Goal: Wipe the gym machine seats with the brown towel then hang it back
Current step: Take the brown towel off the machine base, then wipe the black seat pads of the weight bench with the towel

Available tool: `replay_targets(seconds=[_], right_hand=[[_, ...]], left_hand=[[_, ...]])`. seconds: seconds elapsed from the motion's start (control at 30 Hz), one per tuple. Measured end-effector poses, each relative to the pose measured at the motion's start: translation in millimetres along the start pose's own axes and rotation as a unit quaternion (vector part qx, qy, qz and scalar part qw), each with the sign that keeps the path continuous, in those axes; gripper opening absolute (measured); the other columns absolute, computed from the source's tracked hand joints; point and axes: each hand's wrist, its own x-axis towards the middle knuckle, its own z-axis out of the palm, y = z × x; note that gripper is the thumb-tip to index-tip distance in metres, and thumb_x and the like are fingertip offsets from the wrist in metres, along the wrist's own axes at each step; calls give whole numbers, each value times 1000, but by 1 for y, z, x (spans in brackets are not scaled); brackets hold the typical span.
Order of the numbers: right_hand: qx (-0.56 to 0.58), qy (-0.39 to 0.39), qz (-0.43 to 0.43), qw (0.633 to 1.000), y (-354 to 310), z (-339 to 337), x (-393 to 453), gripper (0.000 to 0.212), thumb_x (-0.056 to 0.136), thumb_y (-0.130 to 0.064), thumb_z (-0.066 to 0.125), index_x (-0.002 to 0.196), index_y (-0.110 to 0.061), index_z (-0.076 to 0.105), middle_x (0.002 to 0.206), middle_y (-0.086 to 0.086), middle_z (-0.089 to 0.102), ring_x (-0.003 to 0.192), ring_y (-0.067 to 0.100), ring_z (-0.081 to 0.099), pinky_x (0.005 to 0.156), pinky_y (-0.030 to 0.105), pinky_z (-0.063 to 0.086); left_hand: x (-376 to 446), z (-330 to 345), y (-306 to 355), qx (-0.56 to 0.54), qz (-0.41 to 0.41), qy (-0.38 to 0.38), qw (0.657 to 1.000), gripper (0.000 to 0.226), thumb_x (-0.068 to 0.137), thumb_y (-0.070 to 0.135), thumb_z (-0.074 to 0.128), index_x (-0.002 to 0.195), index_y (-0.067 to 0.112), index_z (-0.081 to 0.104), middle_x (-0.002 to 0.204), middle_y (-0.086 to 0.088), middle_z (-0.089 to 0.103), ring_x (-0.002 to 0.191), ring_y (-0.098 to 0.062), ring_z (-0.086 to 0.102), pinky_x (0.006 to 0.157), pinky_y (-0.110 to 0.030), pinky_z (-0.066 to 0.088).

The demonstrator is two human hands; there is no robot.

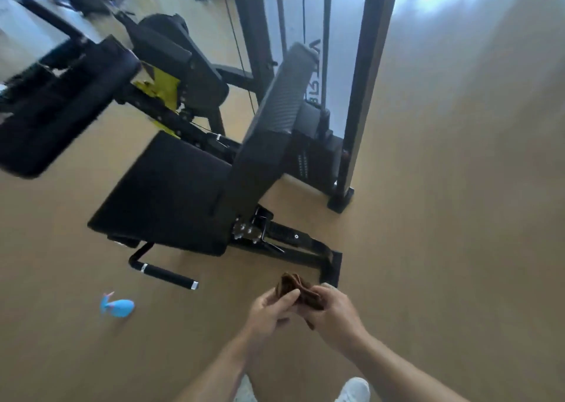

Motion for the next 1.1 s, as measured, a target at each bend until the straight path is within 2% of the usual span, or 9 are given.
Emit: replay_targets(seconds=[0.1,0.23,0.3,0.43,0.53,0.63,0.8,0.93,1.1], right_hand=[[0,-55,-25,998,-43,27,1,22,76,-42,82,79,-23,72,76,3,70,63,9,63,64,35,54],[23,-111,-29,993,-101,78,-2,21,84,-43,76,89,-23,75,82,-4,77,77,9,73,80,33,59],[77,-87,-25,993,-124,110,-3,10,94,-37,67,96,-29,73,87,-11,77,85,6,72,88,35,57],[133,-44,-28,990,-168,176,7,16,101,-36,54,104,-34,70,94,-12,76,93,5,70,95,38,55],[153,-41,-34,987,-199,222,15,16,101,-37,55,103,-34,70,96,-8,76,95,10,70,93,43,57],[169,-35,-40,984,-228,257,22,17,101,-34,56,100,-31,73,94,-5,76,94,15,71,89,45,58],[182,-33,-26,982,-270,285,41,20,101,-28,57,94,-26,76,85,-6,76,88,17,71,80,34,59],[191,-33,-24,981,-288,289,64,18,100,-23,59,93,-19,75,83,-3,77,82,14,74,72,25,59],[192,-25,-19,981,-299,286,104,20,100,-26,61,90,-15,75,88,6,77,82,17,74,76,31,60]], left_hand=[[-14,-42,9,-44,28,44,998,13,92,23,67,96,13,74,88,-2,79,88,-17,72,74,-27,56],[-26,-115,14,-87,69,112,987,20,97,20,59,100,6,73,92,-10,78,91,-22,73,77,-28,58],[-32,-158,12,-92,74,138,983,20,97,23,59,98,10,73,93,-9,78,93,-23,72,81,-32,57],[-43,-243,12,-67,83,164,981,22,95,36,61,100,20,76,96,-5,78,90,-25,73,80,-45,61],[-49,-299,19,-55,107,181,976,22,95,35,62,103,20,76,95,-2,78,92,-22,73,78,-45,62],[-48,-341,23,-68,129,213,966,19,93,30,65,102,17,75,96,-1,78,97,-22,72,80,-31,58],[-42,-368,22,-129,64,146,979,32,86,32,74,113,20,63,106,-2,74,100,-18,69,82,-32,59],[-24,-381,12,-138,46,139,980,27,90,23,70,114,10,68,102,-7,78,102,-24,71,92,-40,57],[-3,-399,24,-103,47,226,967,14,98,10,57,104,7,69,100,-10,75,88,-17,67,69,-22,53]])
